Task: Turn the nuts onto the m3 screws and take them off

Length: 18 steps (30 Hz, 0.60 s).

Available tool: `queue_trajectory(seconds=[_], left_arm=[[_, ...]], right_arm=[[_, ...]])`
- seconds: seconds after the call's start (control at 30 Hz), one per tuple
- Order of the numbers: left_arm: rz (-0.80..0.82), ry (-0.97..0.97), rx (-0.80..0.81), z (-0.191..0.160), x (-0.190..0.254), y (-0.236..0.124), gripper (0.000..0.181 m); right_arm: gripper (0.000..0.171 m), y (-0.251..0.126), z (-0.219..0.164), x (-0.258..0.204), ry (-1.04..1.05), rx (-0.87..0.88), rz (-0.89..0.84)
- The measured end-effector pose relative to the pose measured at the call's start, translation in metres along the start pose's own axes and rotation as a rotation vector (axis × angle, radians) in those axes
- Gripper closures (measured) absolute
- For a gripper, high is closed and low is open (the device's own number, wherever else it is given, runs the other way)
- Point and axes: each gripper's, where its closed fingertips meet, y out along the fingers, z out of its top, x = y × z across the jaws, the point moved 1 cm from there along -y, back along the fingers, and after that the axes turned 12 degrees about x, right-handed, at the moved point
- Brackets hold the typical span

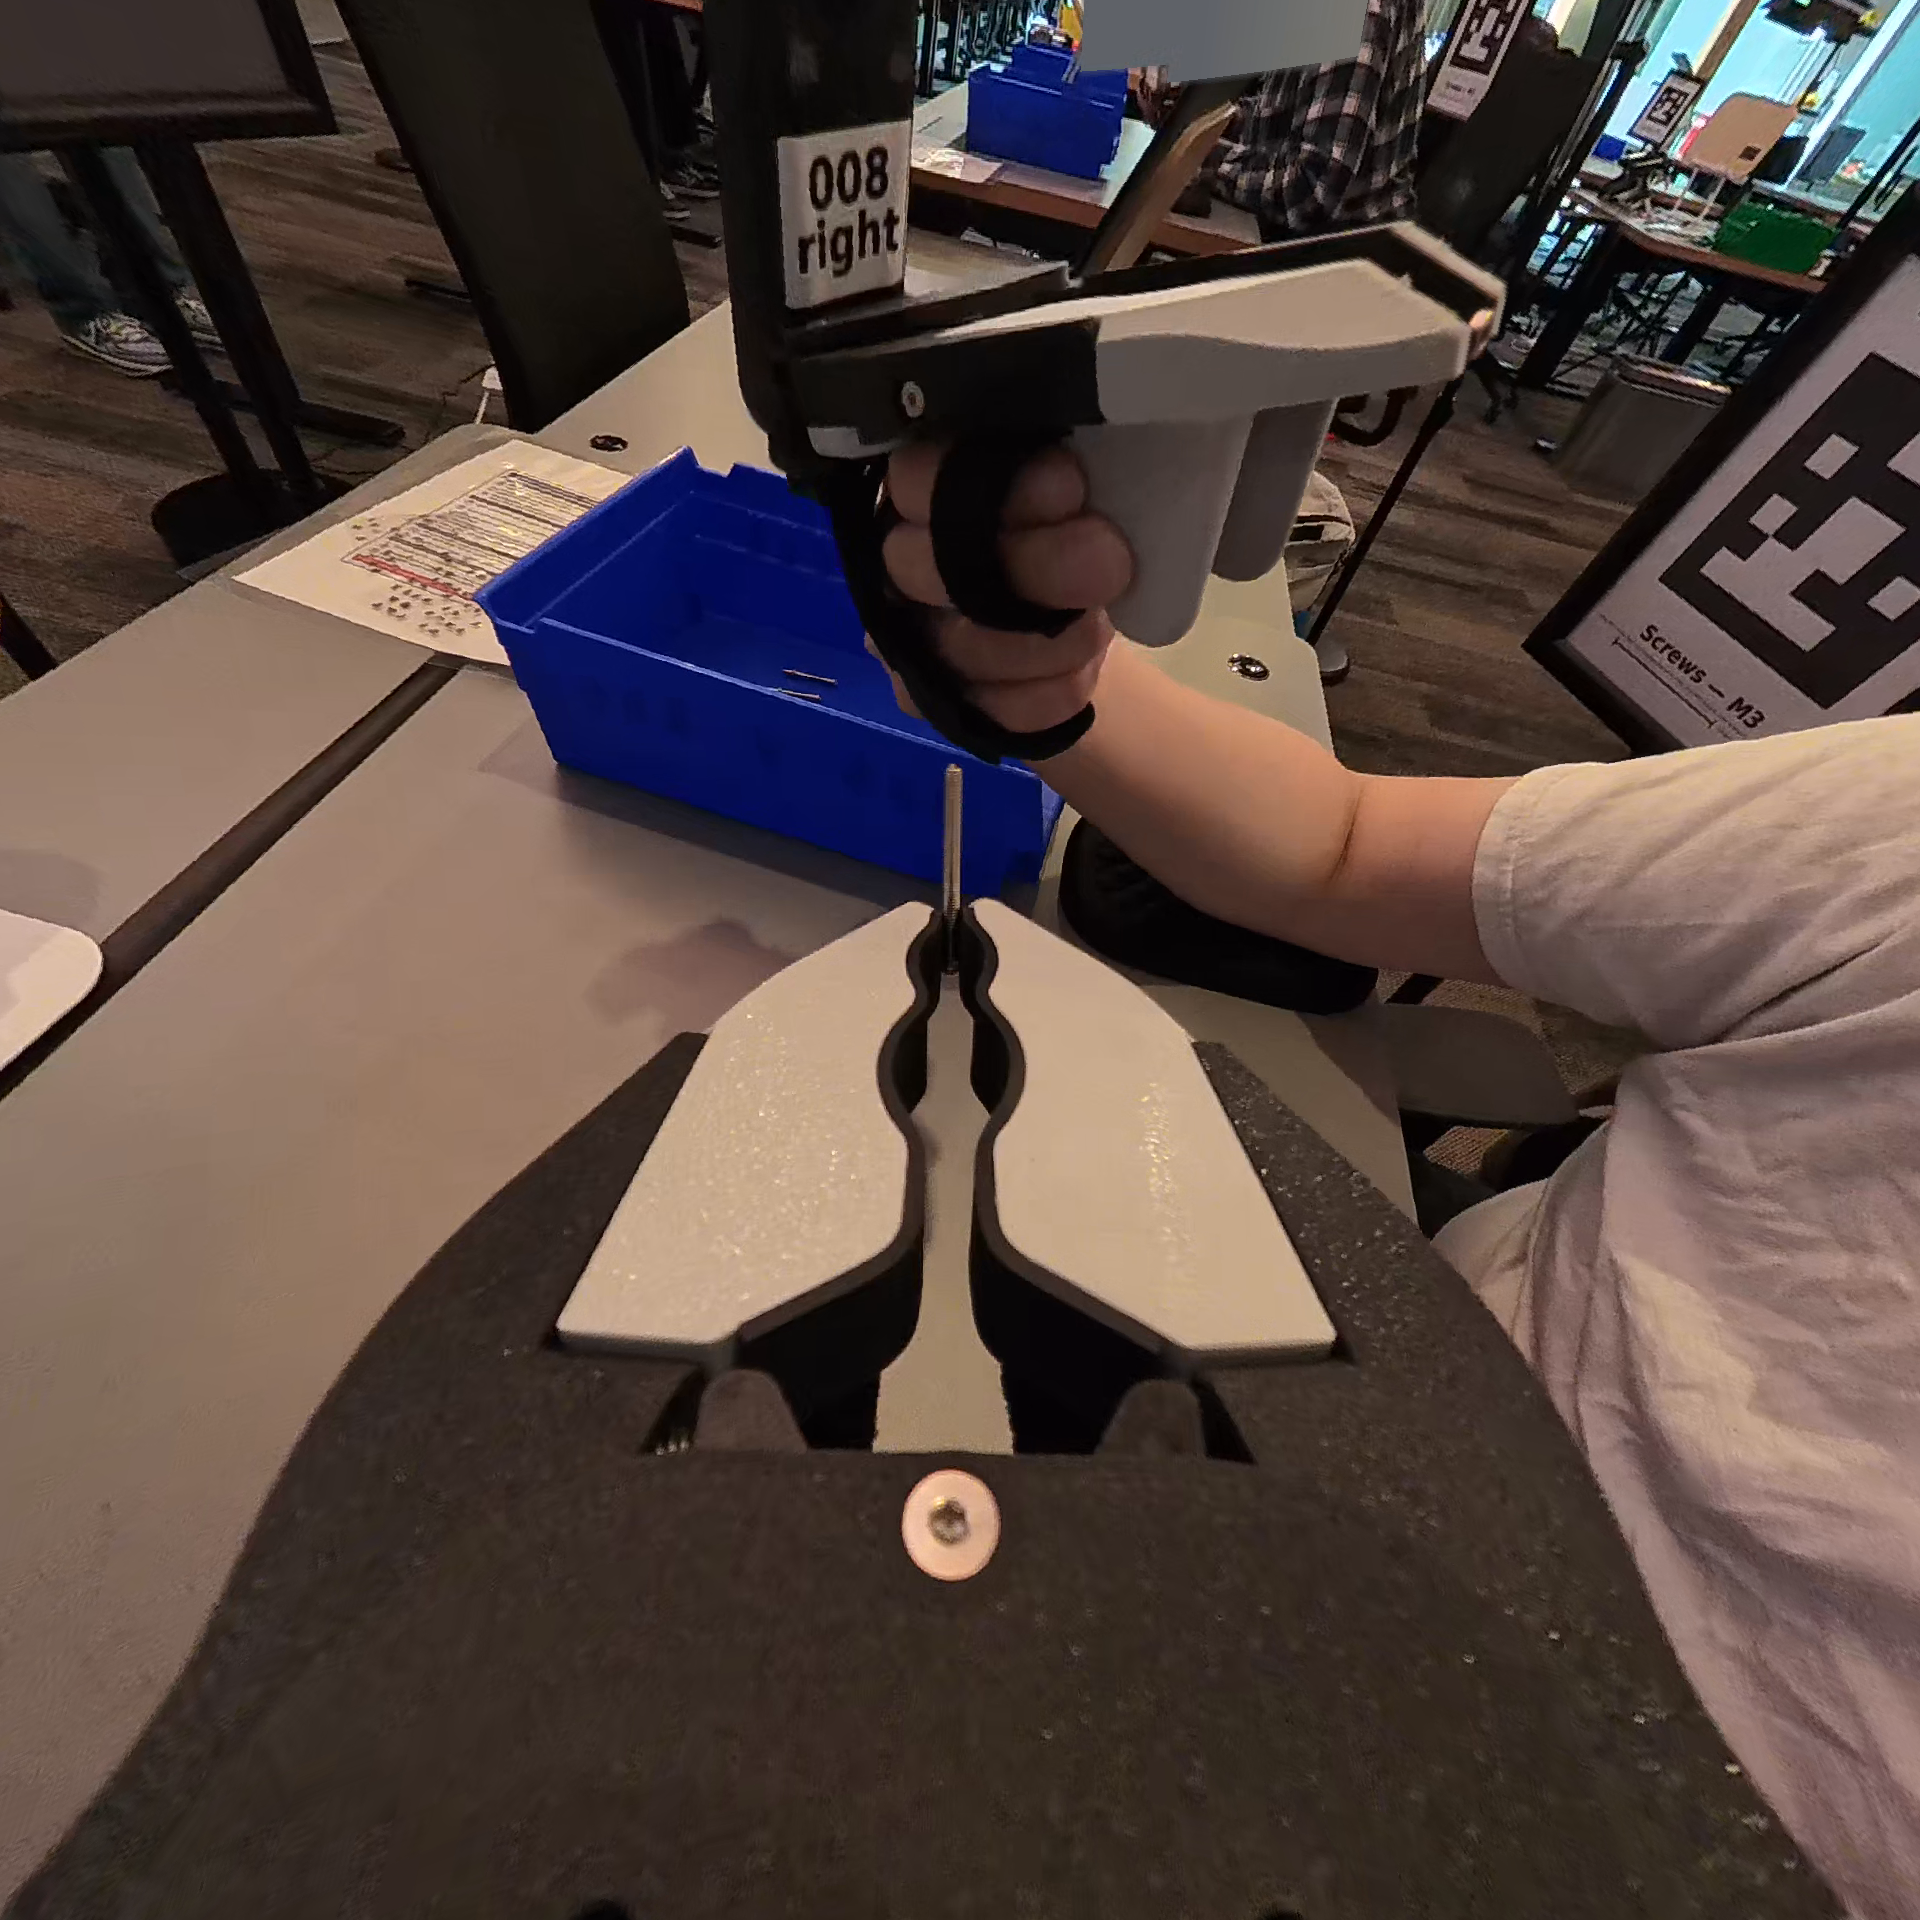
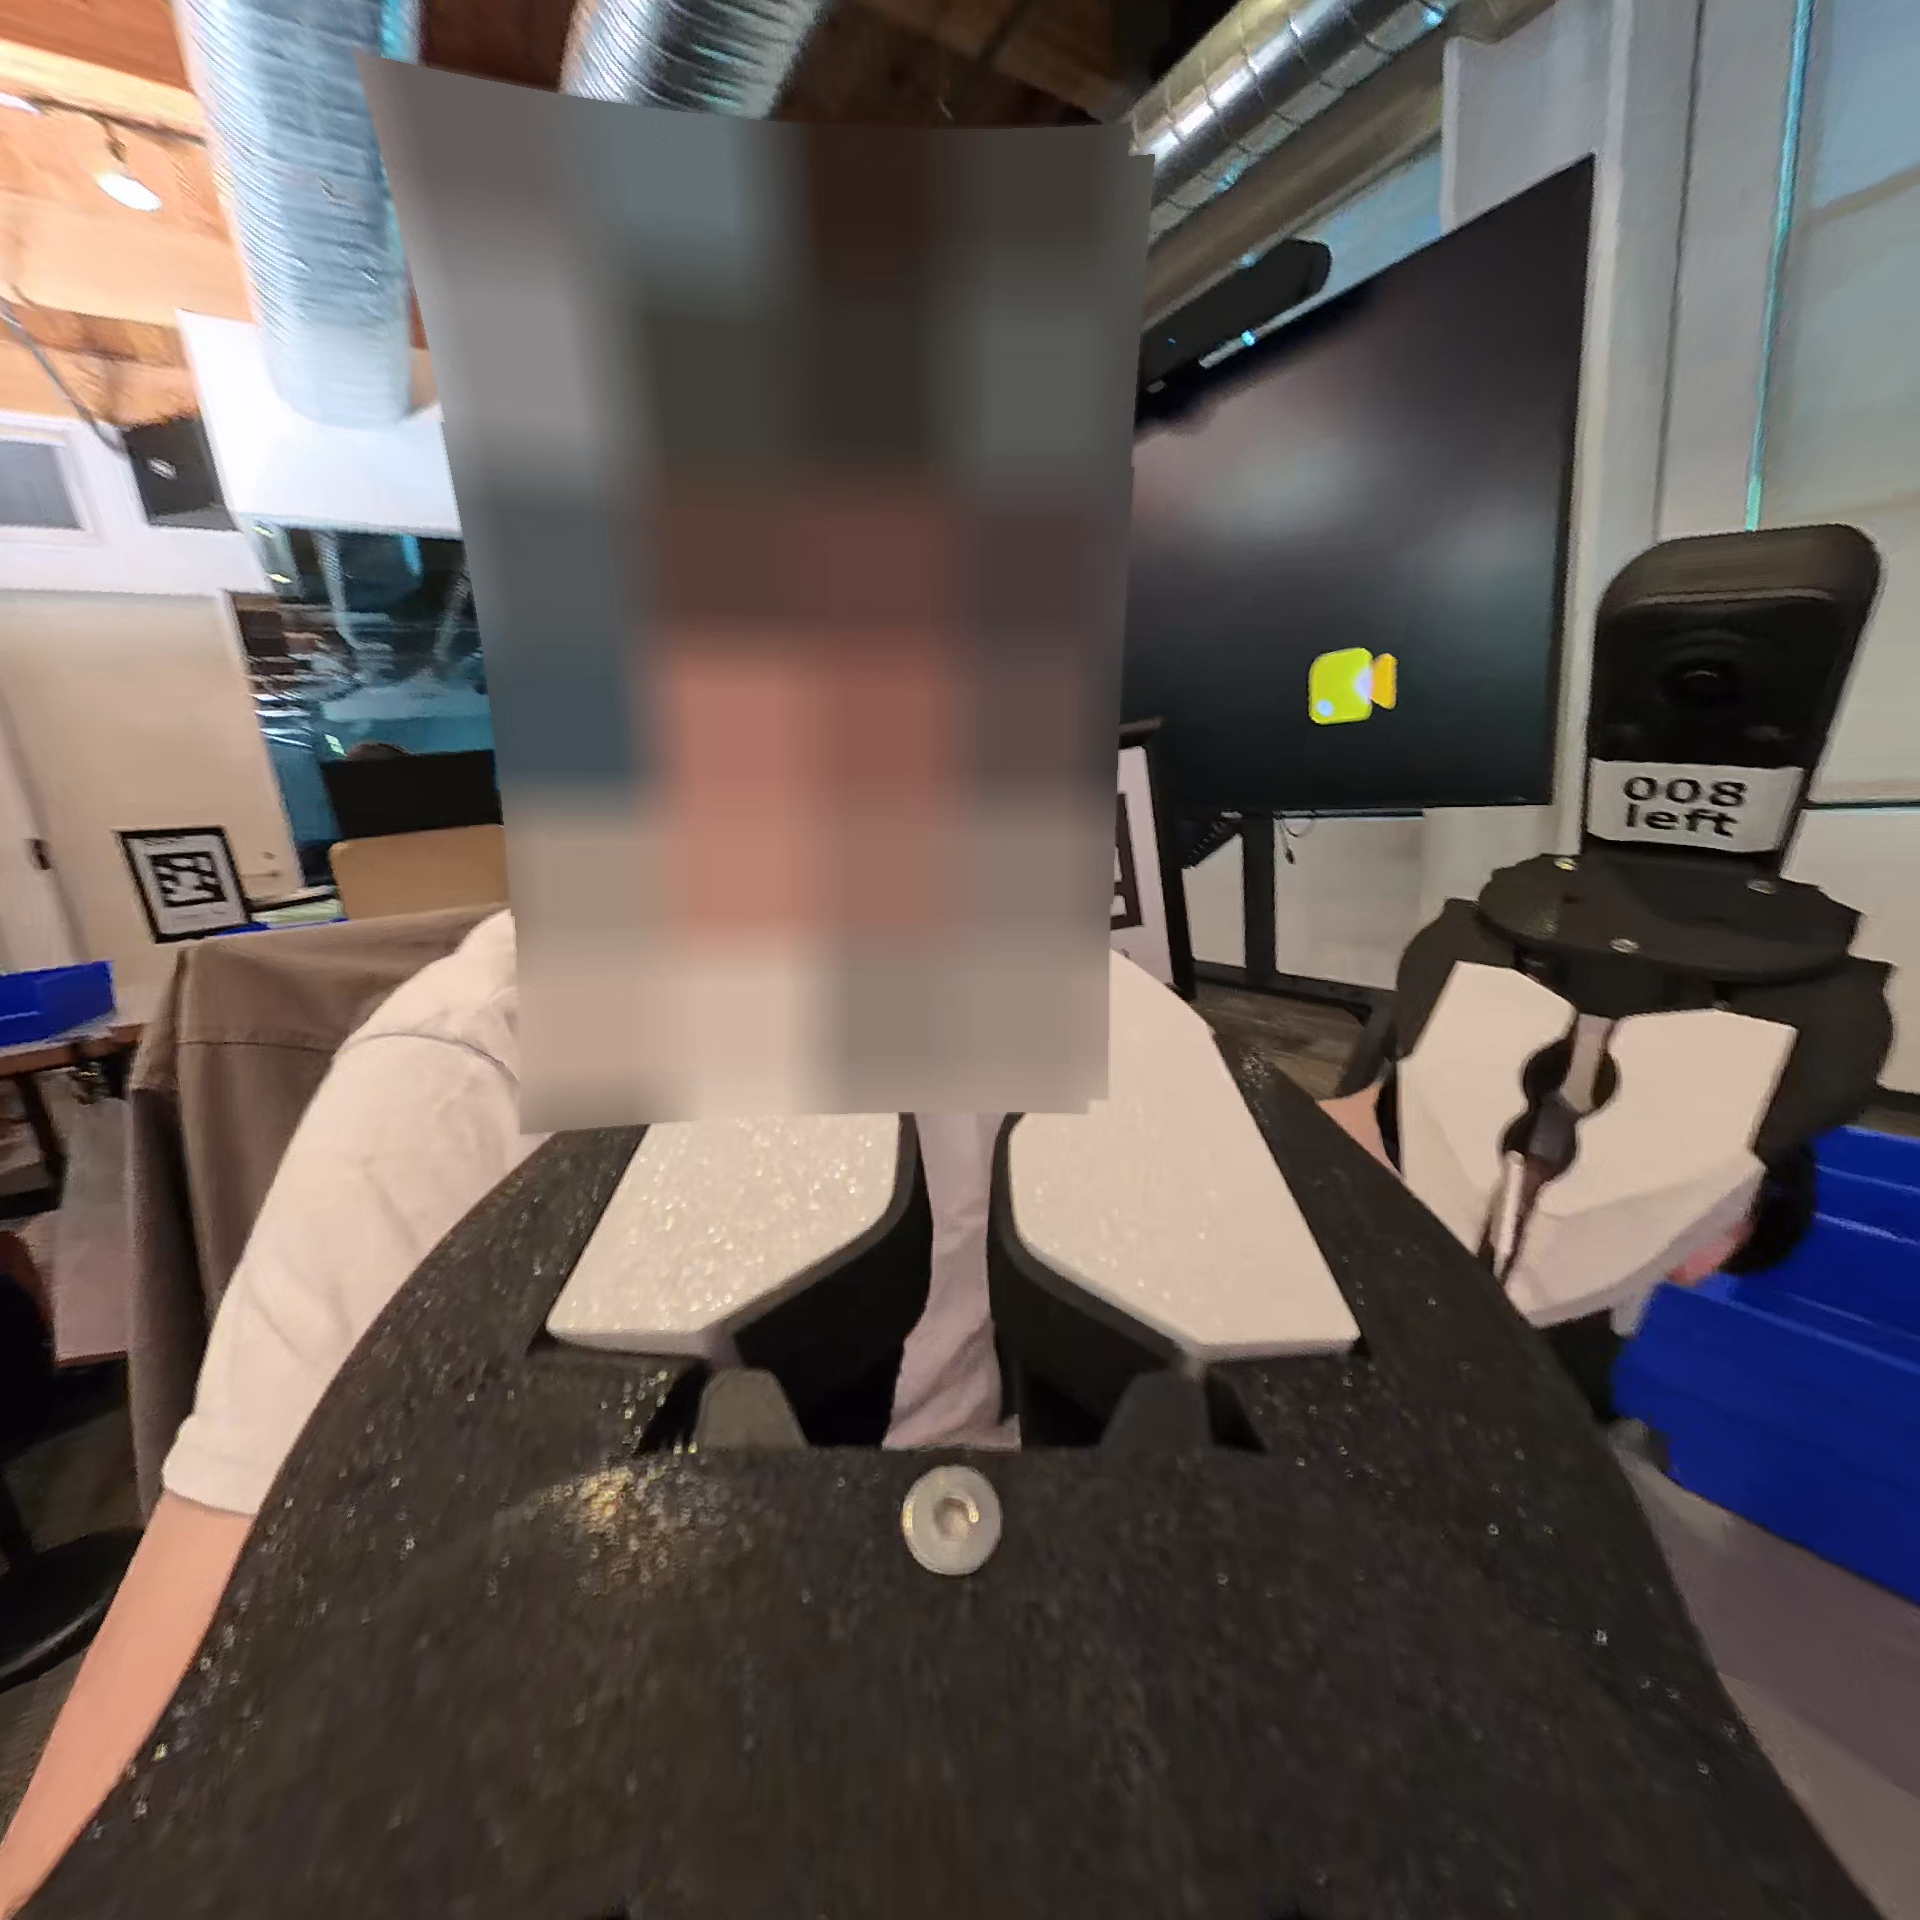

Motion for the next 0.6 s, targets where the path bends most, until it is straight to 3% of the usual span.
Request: queue_trajectory(seconds=[0.6], left_arm=[[0.007, -0.001, 0.012, 0.003, -0.002, -0.002, 0.179]], right_arm=[[0.166, -0.003, 0.015, 0.001, 0.026, 0.118, 0.038]])
